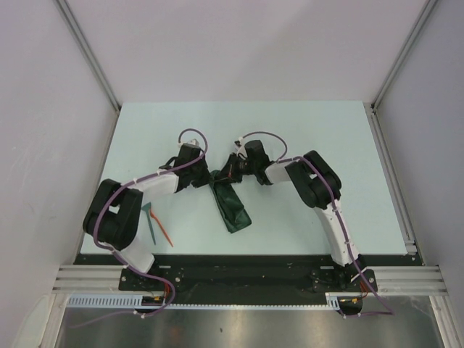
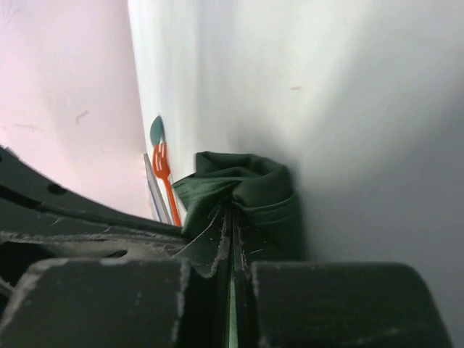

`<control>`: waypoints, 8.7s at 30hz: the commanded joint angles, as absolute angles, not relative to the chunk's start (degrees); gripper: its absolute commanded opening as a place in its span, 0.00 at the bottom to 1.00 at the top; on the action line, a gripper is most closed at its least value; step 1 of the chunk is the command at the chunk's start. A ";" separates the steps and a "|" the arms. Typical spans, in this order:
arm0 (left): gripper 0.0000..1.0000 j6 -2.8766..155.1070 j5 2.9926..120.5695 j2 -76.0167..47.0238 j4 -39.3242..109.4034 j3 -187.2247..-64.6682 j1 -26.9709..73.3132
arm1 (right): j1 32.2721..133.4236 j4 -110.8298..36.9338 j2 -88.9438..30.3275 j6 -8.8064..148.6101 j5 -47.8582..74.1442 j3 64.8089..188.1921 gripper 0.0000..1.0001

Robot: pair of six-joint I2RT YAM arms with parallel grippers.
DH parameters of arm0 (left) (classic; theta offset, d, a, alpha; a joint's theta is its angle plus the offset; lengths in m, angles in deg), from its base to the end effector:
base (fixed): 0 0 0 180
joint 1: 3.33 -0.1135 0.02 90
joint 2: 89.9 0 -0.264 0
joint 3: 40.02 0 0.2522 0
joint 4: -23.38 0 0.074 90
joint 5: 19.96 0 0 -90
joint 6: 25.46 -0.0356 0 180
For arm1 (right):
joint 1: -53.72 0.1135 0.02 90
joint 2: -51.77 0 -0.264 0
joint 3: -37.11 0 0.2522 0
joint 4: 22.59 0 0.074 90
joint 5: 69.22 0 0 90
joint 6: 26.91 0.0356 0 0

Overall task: Fold the napkin into a case and place the utensils inside
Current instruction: Stuff the top corner of the smaller-rectangle-folded napkin at the center of the board, then turn over the smaller rectangle folded napkin at the center of the board.

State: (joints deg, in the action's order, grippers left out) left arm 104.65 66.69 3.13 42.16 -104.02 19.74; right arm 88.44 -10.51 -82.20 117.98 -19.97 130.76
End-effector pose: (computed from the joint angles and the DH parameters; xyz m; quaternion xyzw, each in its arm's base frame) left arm 0.3010 -0.1305 0.1736 -0.1278 0.9239 -0.2117 0.2922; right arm 0.3850 0.2951 0.0925 -0.0350 0.8234 0.5511 0.1308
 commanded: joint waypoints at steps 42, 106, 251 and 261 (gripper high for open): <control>0.00 107.69 63.45 4.14 39.78 -102.56 19.26 | 90.90 -10.86 -79.70 115.12 -16.13 125.39 0.00; 0.31 103.47 65.56 -0.96 46.82 -106.60 19.52 | 89.14 -25.02 -76.02 102.02 -17.36 129.79 0.00; 0.43 96.70 61.52 -30.58 57.98 -104.58 11.44 | 85.28 22.53 -70.13 126.46 -35.64 100.53 0.08; 0.43 97.58 56.25 -25.57 54.72 -102.47 11.52 | 78.69 5.63 -68.38 113.23 -38.46 100.96 0.35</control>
State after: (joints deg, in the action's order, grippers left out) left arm 96.63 59.96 -27.32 58.03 -103.60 11.90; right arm 80.81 15.81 -70.22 122.99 -36.12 99.27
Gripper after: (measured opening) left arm 0.429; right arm 0.296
